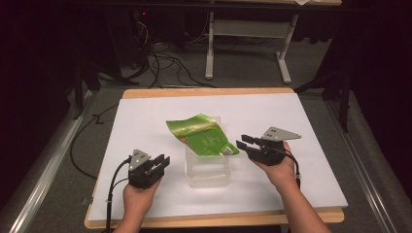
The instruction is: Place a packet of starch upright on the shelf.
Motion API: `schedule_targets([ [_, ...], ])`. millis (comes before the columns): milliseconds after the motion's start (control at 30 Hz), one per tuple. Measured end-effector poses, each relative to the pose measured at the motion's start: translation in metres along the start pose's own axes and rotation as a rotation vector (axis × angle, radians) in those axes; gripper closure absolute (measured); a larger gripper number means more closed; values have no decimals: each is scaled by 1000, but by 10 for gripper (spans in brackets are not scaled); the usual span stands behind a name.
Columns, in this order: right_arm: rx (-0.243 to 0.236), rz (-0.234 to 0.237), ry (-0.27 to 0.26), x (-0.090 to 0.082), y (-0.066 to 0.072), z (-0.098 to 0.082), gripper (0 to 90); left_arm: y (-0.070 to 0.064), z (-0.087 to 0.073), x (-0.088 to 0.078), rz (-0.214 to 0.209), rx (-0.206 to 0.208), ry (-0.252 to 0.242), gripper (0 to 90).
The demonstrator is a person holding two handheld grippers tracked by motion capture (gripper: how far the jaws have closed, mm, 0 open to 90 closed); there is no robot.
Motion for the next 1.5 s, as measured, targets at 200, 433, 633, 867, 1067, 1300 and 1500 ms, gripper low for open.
schedule_targets([
  [200, 13, -105, 39, 16, 1, -9, 900, -5, 0, 31, 11, -14, 34, 900],
  [433, -6, -173, 81, 32, 7, -15, 900, -19, -8, 59, -28, -47, 62, 900],
  [633, 4, -212, 115, 41, 7, -21, 900, -23, -10, 60, -47, -48, 75, 900],
  [867, -40, -256, 120, 47, 24, -20, 900, -24, -11, 58, -53, -48, 76, 900],
  [1067, -26, -219, 99, 42, 26, -15, 900, -25, -11, 56, -60, -42, 76, 900],
  [1300, -15, -178, 105, 31, 26, -15, 900, -25, -11, 56, -57, -39, 78, 900],
  [1500, -11, -99, 132, 50, 40, -18, 900, -26, -11, 56, -52, -40, 75, 900],
])
Point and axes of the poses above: each handheld gripper's, and its own axes: x roughly forward along the jaws, z roughly out of its top, y roughly to its left, the point moved 8 cm from there along x, roughly forward along the jaws, and after that the axes turned 7 degrees about -z, right-handed, at the moved point
